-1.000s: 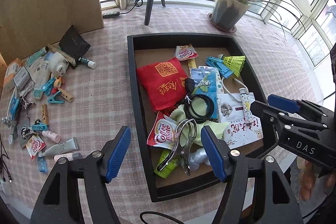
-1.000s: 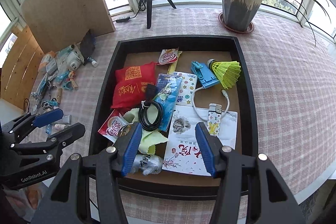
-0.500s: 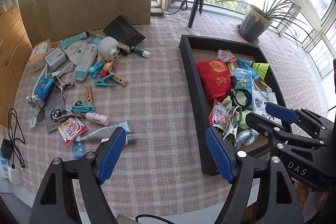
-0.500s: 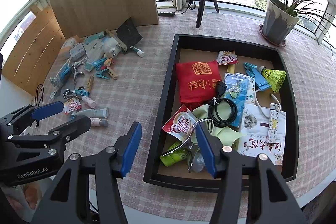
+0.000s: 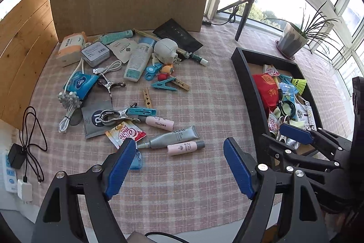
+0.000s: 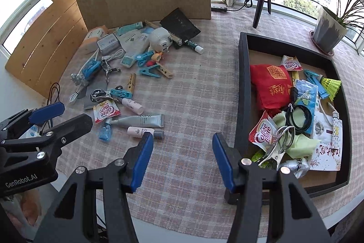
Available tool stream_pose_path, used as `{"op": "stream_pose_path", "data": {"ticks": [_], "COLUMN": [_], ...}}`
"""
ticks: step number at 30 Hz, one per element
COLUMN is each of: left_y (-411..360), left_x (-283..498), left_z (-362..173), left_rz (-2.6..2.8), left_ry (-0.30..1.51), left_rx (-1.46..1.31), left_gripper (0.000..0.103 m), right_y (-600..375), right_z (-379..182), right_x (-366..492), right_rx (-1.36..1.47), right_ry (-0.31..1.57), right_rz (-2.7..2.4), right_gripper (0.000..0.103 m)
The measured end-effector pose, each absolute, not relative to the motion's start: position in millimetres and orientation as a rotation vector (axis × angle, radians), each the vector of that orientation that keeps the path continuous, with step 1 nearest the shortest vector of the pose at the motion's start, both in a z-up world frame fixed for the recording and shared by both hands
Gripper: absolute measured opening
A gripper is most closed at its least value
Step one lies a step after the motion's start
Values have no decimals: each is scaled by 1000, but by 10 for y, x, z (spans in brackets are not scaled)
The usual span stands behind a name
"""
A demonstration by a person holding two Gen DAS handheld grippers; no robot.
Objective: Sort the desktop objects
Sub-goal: 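Open both tools over the tray and pull them back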
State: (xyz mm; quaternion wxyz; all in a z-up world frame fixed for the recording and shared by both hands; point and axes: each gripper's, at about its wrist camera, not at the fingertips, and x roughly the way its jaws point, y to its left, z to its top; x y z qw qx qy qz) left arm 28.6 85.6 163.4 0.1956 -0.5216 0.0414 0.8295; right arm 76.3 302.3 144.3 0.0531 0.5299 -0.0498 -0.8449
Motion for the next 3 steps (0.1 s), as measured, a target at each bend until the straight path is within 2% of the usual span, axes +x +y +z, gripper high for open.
{"op": "stream_pose_path", "data": {"ticks": [3], "left_y": [697], "left_x": [208], "left_z": [1584], "left_rz": [2338], "left_ry": [129], "left_rx": [-1467], "left_gripper": [78], "right_y": [2917], "right_z": [1339], "right_x": [745], "right_rx": [1621], "right_ry": [-155], "right_rz": [-2584], "right_gripper": [57]}}
